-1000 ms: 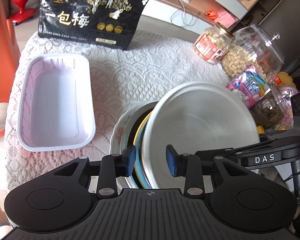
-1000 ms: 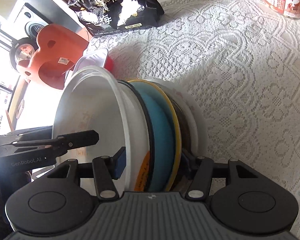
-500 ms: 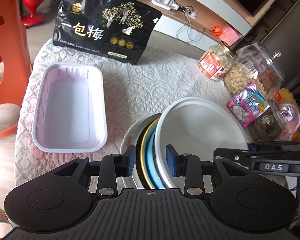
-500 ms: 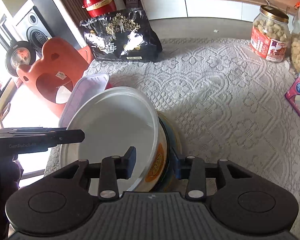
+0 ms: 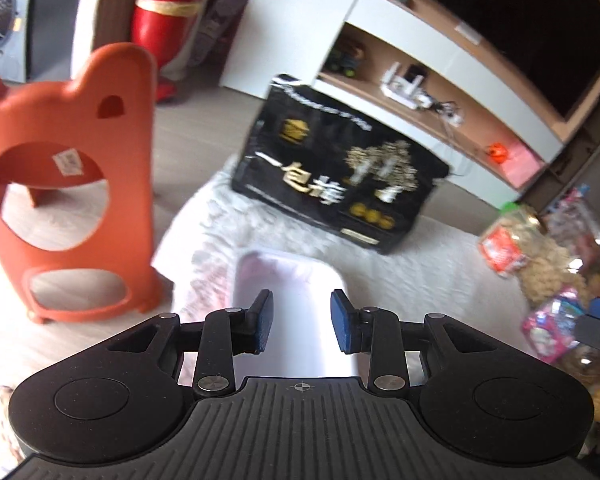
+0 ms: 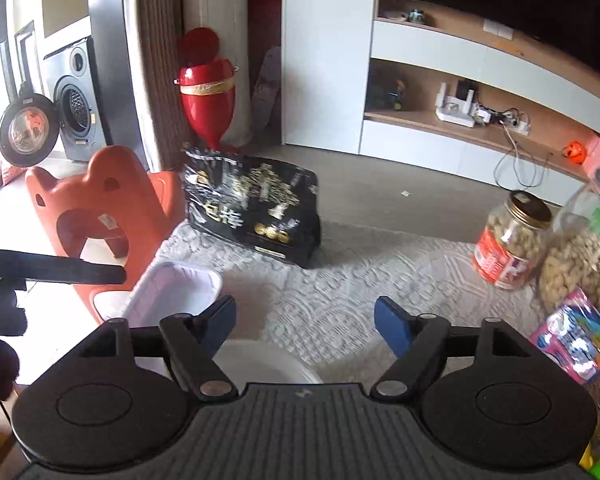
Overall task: Organize plates and bowls
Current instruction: 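Move the left tool to the white rectangular plastic tray and grasp its rim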
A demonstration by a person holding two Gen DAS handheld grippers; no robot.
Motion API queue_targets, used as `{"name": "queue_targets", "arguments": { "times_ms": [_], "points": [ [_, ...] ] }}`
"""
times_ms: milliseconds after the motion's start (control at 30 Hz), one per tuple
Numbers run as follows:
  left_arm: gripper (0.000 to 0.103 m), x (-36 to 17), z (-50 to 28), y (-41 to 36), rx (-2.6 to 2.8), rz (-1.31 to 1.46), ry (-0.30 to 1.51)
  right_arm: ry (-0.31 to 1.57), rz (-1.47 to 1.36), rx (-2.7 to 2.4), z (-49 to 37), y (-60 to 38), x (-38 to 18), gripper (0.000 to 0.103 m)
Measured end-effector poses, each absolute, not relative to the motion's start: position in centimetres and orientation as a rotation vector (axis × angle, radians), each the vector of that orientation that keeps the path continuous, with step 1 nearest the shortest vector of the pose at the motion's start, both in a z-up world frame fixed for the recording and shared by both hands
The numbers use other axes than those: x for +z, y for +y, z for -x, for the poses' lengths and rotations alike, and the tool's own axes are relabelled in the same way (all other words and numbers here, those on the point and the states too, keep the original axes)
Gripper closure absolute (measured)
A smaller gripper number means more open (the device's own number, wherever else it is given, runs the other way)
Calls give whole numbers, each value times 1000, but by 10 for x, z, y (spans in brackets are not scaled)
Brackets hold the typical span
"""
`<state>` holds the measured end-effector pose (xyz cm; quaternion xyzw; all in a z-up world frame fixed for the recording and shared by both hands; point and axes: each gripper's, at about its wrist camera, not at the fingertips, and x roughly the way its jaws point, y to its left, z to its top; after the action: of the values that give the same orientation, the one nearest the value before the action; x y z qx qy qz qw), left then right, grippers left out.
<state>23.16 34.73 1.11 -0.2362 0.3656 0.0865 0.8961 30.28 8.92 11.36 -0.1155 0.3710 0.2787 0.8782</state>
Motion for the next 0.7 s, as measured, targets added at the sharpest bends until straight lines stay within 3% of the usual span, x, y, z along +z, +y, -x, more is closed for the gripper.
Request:
{"name": "queue_targets", "arguments": {
  "times_ms": [100,200,433,600,667,700],
  "points": [
    [69,-18,-241,373,184,566,838,931,243,599,-325,145,96,24],
    [69,-41,-246,388,166,629,922,1046,265,525,-347,192,67,39],
    [69,-49,-260,389,213,594,960,1276,168,333,-387,240,-4,45],
    [69,-61,-278,387,223,559,1027,1306,214,280,-392,259,-31,45],
    [69,-69,-282,385,200,562,1063,1337,206,292,-393,260,-40,55],
    [69,-73,-284,384,187,566,1081,1350,205,304,-393,260,-43,69]
  ]
}}
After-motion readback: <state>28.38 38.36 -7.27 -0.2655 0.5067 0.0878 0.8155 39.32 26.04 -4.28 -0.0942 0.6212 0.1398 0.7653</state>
